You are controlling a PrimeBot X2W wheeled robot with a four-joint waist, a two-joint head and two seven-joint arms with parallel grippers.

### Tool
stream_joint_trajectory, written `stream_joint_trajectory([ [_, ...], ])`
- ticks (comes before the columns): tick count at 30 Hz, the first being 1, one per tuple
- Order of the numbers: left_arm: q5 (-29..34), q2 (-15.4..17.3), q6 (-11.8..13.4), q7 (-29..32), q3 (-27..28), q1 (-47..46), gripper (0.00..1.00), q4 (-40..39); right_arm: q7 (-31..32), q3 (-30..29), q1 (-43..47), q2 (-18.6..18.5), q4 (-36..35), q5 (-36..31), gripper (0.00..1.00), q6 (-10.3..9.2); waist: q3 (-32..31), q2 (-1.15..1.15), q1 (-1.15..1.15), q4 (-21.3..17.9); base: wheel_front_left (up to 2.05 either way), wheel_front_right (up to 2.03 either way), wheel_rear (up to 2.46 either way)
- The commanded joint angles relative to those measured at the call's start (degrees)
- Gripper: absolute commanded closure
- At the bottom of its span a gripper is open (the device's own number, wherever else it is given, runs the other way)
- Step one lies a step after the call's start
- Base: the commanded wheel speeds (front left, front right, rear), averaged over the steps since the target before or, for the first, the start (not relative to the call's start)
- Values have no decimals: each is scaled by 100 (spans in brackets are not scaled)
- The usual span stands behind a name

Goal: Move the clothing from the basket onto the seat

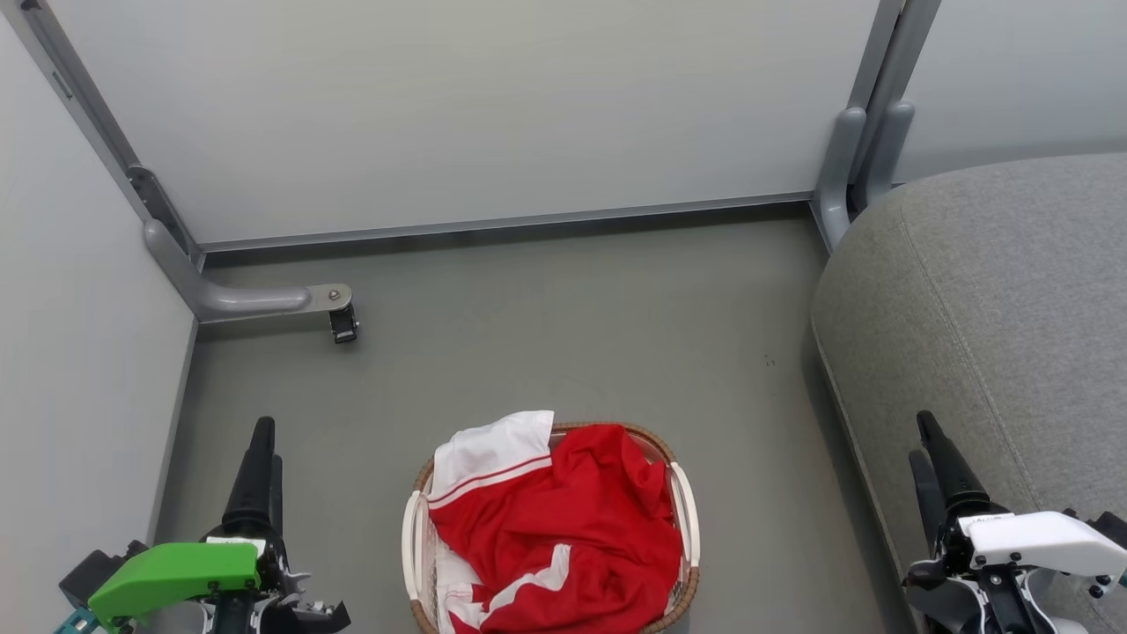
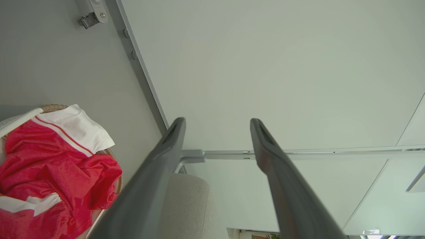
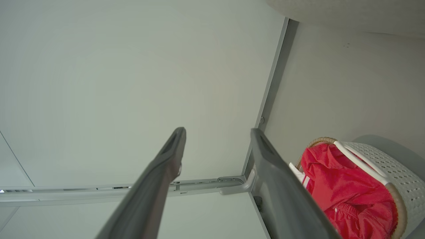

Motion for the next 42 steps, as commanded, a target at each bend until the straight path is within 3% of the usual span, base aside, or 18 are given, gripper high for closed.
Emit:
stream_joint_trajectory([
  [1, 212, 25, -9, -58, -5, -51, 0, -156, -65, -12, -32, -44, -152, -192, 0, 1, 3, 0, 0, 1, 0, 0, 0],
  [12, 1537, 32, -7, -318, -175, 3, 0, -431, -324, 33, 19, -54, -400, -1415, 0, 1, 28, 0, 0, 4, 0, 0, 0],
  [27, 3353, 40, 229, -625, -573, 60, 0, -554, -631, 266, 131, -66, -688, -3362, 0, 1, 63, 0, 0, 5, 0, 0, 0],
  [42, 4640, 48, 318, -885, -741, 165, 0, -521, -895, 453, 197, -76, -710, -4824, 0, 2, 85, 0, 0, 22, 0, 0, 0],
])
